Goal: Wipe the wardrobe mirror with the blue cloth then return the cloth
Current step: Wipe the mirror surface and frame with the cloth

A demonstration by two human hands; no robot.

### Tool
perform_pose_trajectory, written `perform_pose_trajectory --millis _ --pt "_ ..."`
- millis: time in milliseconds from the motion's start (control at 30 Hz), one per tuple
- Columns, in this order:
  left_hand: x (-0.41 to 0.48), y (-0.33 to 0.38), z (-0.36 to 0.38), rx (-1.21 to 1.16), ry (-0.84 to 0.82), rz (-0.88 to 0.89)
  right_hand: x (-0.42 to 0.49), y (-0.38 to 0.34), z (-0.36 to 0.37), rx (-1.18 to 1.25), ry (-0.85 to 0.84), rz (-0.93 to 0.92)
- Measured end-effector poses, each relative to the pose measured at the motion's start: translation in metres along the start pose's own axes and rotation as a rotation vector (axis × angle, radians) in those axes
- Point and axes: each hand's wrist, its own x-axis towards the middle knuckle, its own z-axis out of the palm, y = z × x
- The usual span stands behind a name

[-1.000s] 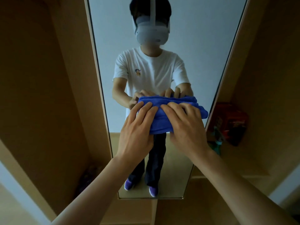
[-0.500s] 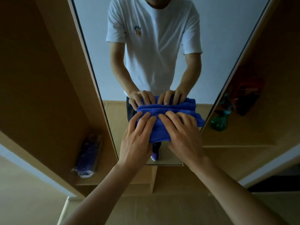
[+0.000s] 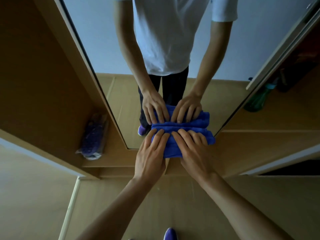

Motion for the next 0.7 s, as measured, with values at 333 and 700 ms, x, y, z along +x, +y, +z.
perform_pose_trajectory --millis 333,700 --pt "-0.024 -0.023 0.060 -0.002 -0.108 -0.057 -0.037 -0.005 0.066 0.030 -0.097 0.047" --pt "-0.033 -0.035 0.100 -0.060 -0.334 -0.222 -0.057 -0.008 0.116 0.148 -0.329 0.136"
